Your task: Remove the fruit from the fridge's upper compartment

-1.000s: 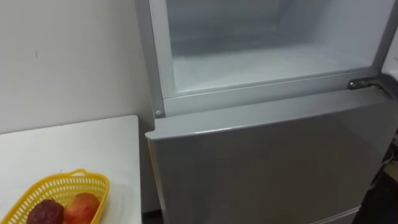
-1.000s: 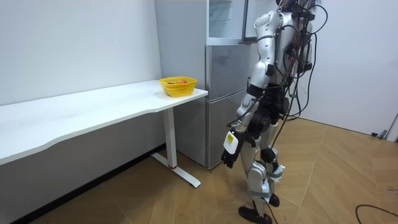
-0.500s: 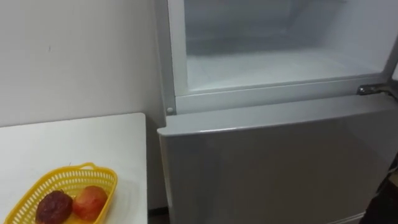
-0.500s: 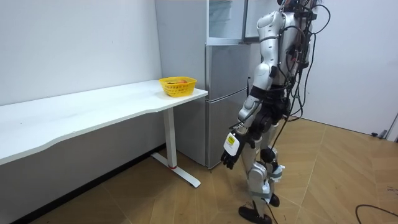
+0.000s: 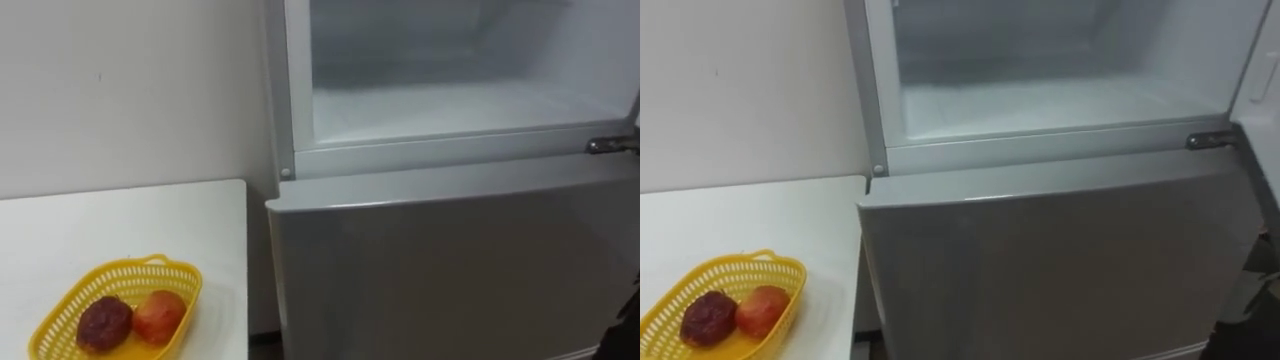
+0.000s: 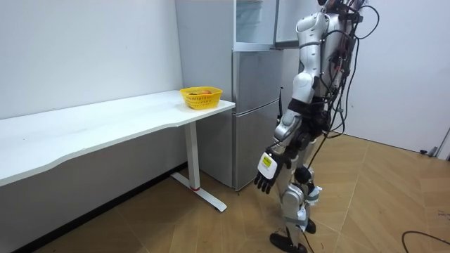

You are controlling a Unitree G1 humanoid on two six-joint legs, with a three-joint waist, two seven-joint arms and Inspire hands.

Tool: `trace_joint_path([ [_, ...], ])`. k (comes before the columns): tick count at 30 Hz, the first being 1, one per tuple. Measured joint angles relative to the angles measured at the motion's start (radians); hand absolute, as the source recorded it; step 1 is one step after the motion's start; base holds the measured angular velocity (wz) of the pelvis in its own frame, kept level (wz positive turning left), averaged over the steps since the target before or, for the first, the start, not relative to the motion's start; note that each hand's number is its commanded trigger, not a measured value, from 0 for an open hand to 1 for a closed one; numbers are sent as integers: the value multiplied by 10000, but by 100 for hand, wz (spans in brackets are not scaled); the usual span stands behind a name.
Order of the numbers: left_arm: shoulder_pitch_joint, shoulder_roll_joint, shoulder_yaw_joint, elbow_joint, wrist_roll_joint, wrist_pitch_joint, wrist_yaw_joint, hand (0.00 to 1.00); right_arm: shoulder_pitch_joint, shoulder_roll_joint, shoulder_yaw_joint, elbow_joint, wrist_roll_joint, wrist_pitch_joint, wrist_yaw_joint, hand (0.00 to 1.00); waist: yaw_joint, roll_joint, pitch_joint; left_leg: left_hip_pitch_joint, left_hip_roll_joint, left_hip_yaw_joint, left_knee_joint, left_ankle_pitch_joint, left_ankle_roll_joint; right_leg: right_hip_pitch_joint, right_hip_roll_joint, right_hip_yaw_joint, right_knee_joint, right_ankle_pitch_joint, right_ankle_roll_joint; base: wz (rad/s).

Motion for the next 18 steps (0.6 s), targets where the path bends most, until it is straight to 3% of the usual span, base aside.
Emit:
trace_joint_path([
  [1,8,-7,78,13,7,1,0,0,-65,-33,7,-106,-17,125,102,0,20,-46,4,-20,-5,-2,2,21,-2,-46,-12,0,54,-12,-16,5],
  [2,-11,16,154,74,38,4,1,0,-218,-104,144,-177,-549,277,354,0,61,-156,59,-40,-14,-35,9,60,-12,-135,-44,-32,145,-52,-42,0],
  [4,-8,31,137,136,78,12,1,0,-677,-108,301,-276,-737,271,821,0,194,-305,64,-110,25,-70,115,74,-26,-159,-64,-50,117,-39,-69,0],
  [6,-46,94,7,194,94,44,7,0,-1784,-300,437,-255,-834,140,1542,0,274,-558,63,-228,67,-261,359,73,-29,-39,-44,-190,13,15,-156,17],
  [8,-71,225,-197,203,90,103,30,0,-2111,-570,507,-206,-826,-100,2181,0,353,-626,6,-178,124,-369,373,82,-46,241,39,-294,-314,94,-168,38],
  [11,-45,214,-389,175,76,333,105,0,-2180,-664,858,105,-869,-233,3212,0,718,-804,33,-69,218,-381,421,70,-92,586,103,-506,-673,230,-217,18],
  [18,-105,57,-770,-28,81,664,132,0,-2191,-648,1285,554,-1028,-191,4719,0,962,-634,39,-260,193,-628,526,-1,-140,725,70,-839,-830,243,-158,18],
])
